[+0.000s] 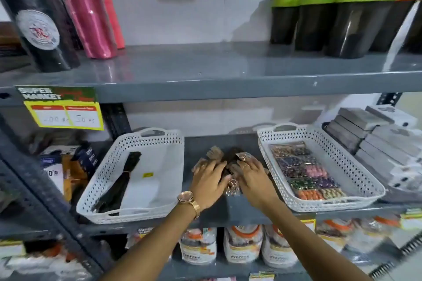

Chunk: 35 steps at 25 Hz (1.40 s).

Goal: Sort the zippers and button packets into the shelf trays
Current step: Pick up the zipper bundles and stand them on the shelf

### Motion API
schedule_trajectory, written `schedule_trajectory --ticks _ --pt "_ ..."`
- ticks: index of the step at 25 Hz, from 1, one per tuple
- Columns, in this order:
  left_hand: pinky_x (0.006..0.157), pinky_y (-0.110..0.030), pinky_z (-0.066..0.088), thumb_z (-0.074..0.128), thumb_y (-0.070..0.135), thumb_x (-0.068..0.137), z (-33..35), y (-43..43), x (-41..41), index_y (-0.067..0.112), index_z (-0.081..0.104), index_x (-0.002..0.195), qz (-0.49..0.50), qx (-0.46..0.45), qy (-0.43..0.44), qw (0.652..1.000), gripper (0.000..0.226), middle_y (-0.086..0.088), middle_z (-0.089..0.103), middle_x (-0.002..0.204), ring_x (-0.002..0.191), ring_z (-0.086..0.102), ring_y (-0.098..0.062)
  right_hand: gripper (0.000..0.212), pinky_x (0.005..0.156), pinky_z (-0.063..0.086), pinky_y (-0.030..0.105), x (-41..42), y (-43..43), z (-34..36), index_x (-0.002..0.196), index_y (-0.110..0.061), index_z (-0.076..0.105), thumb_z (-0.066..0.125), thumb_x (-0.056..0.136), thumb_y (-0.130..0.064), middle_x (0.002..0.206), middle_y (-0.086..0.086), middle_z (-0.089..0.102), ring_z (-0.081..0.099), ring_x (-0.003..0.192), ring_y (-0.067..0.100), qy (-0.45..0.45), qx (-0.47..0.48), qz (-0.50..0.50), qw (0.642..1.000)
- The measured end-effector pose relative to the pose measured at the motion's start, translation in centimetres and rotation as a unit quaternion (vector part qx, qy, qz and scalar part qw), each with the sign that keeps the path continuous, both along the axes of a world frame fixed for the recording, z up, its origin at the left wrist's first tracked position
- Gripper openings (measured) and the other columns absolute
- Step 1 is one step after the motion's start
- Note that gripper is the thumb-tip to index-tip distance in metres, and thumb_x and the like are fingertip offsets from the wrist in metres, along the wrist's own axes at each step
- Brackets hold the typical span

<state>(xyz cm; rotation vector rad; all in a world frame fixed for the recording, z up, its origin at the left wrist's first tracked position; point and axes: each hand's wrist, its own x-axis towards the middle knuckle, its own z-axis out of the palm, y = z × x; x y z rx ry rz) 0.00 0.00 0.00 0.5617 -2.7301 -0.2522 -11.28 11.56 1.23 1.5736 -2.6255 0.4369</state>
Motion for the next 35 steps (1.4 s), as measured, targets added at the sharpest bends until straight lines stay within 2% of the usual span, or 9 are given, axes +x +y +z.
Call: schedule_trajectory --ticks 4,13,15,18,21,24,30,32,35 --pt "0.099 -0.037 0.044 0.048 0.030 0.095 -1.6 -2.3 -3.5 0.016 0.050 0.131 0.092 0.076 -0.015 0.993 0.039 -0.009 0.057 0.133 0.117 0.055 -0.030 0.031 0.094 0.048 0.042 -2.4 -3.4 -0.6 0.108 -0.011 0.063 0.038 0.096 -0.024 0.113 0.014 0.068 0.055 0.114 0.035 -0.066 0.034 -0.053 0.996" --pt "0.103 -0.044 0.036 0.050 0.044 0.090 -4.8 -2.7 -8.3 0.021 0.051 0.125 0.280 0.113 -0.065 0.951 0.042 -0.013 0.057 0.129 0.121 0.051 -0.033 0.048 0.112 0.035 0.045 -6.1 -7.9 -3.6 0.130 -0.009 0.052 0.040 0.096 -0.042 0.144 0.015 0.046 0.037 0.136 0.034 -0.055 0.140 -0.075 0.986" --pt "0.100 -0.041 0.037 0.053 0.041 0.088 -4.1 -2.6 -8.6 0.021 0.057 0.117 0.290 0.142 -0.012 0.946 0.035 -0.010 0.061 0.121 0.118 0.053 -0.032 0.043 0.108 0.040 0.044 -6.2 -7.6 -3.0 0.124 -0.007 0.054 0.045 0.095 -0.038 0.135 0.016 0.054 0.047 0.129 0.033 -0.107 0.096 -0.083 0.986" --pt "0.061 -0.009 0.039 0.062 0.032 0.086 -2.5 -2.2 -7.7 0.021 0.058 0.082 0.257 0.242 0.162 0.921 0.012 0.004 0.062 0.076 0.080 0.064 -0.022 0.030 0.087 0.053 0.037 -6.3 -6.2 -1.4 0.106 -0.010 0.063 0.051 0.093 -0.034 0.110 0.012 0.068 0.065 0.104 0.032 -0.209 -0.008 -0.085 0.974" --pt "0.056 -0.019 0.038 0.069 0.034 0.081 -0.5 -2.1 -6.3 0.020 0.055 0.068 0.234 0.342 0.318 0.853 0.024 0.004 0.056 0.061 0.059 0.053 -0.013 0.023 0.080 0.052 0.030 -6.6 -4.4 0.6 0.099 -0.015 0.069 0.062 0.089 -0.034 0.099 0.005 0.073 0.068 0.094 0.026 -0.315 -0.150 -0.109 0.931" --pt "0.071 -0.036 0.045 0.069 0.046 0.075 1.6 -1.1 -5.6 0.022 0.063 0.074 0.170 0.507 0.379 0.755 0.025 -0.006 0.060 0.072 0.070 0.058 -0.018 0.022 0.080 0.053 0.028 -6.6 -3.8 2.3 0.099 -0.011 0.068 0.071 0.083 -0.027 0.094 0.003 0.074 0.070 0.090 0.019 -0.466 -0.262 -0.106 0.838" --pt "0.078 -0.036 0.059 0.078 0.029 0.076 3.3 0.2 -4.5 0.014 0.062 0.098 0.146 0.541 0.357 0.748 0.031 -0.014 0.073 0.095 0.086 0.071 -0.021 0.029 0.062 0.060 0.020 -4.5 -5.5 3.4 0.092 -0.022 0.066 0.058 0.088 0.006 0.094 0.005 0.073 0.072 0.078 0.012 -0.566 -0.268 0.019 0.779" --pt "0.076 -0.031 0.058 0.078 0.015 0.077 3.7 -1.0 -3.2 0.010 0.063 0.097 0.160 0.502 0.385 0.757 0.026 -0.009 0.074 0.090 0.084 0.070 -0.018 0.017 0.059 0.061 0.027 -3.7 -6.2 2.4 0.097 -0.017 0.069 0.058 0.091 -0.005 0.098 0.009 0.072 0.073 0.077 0.015 -0.518 -0.256 0.028 0.816" --pt "0.075 -0.030 0.057 0.080 0.012 0.074 3.6 -2.3 -1.3 0.017 0.062 0.091 0.192 0.452 0.390 0.779 0.025 -0.001 0.073 0.084 0.080 0.069 -0.016 0.038 0.096 0.051 0.042 -1.4 -7.7 -1.1 0.132 -0.016 0.052 0.052 0.094 -0.020 0.138 0.013 0.052 0.052 0.124 0.031 -0.195 -0.091 0.091 0.972"
